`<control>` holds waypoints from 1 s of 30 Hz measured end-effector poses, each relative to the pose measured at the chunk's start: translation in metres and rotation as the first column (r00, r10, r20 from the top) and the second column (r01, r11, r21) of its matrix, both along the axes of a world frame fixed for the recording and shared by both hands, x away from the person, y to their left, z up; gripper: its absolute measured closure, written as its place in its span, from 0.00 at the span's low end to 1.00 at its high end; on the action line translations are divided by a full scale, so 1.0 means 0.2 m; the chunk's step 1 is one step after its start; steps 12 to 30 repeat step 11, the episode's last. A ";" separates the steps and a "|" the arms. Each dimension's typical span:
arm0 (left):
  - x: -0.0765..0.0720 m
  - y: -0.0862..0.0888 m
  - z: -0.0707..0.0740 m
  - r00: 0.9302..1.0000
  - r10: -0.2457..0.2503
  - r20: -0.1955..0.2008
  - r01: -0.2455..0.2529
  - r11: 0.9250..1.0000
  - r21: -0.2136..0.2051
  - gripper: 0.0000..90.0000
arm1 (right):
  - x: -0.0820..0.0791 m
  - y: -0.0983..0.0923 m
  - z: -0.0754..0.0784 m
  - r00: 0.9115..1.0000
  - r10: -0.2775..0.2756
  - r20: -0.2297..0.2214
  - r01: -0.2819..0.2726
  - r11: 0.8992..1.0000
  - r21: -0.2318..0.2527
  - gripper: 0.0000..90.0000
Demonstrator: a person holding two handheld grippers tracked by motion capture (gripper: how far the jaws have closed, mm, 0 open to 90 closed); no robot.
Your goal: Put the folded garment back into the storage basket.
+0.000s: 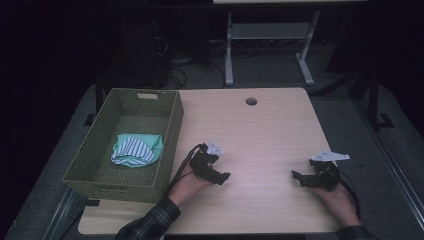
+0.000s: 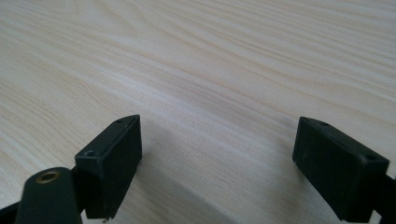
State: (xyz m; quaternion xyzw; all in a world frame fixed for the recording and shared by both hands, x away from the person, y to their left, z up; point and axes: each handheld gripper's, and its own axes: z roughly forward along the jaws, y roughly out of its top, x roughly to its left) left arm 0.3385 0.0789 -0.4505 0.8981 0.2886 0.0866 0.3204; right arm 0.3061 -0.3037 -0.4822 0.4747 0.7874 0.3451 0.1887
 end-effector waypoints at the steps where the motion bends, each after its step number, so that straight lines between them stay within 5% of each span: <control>1: 0.00 0.00 -0.01 1.000 0.002 -0.003 -0.002 1.000 0.004 0.17 | 0.00 0.00 0.00 1.000 0.000 0.000 0.000 1.000 0.000 0.17; 30: 0.00 -0.01 -0.06 1.000 0.010 -0.023 -0.009 1.000 0.025 0.16 | 0.00 0.00 0.00 1.000 0.001 0.001 -0.001 1.000 0.000 0.17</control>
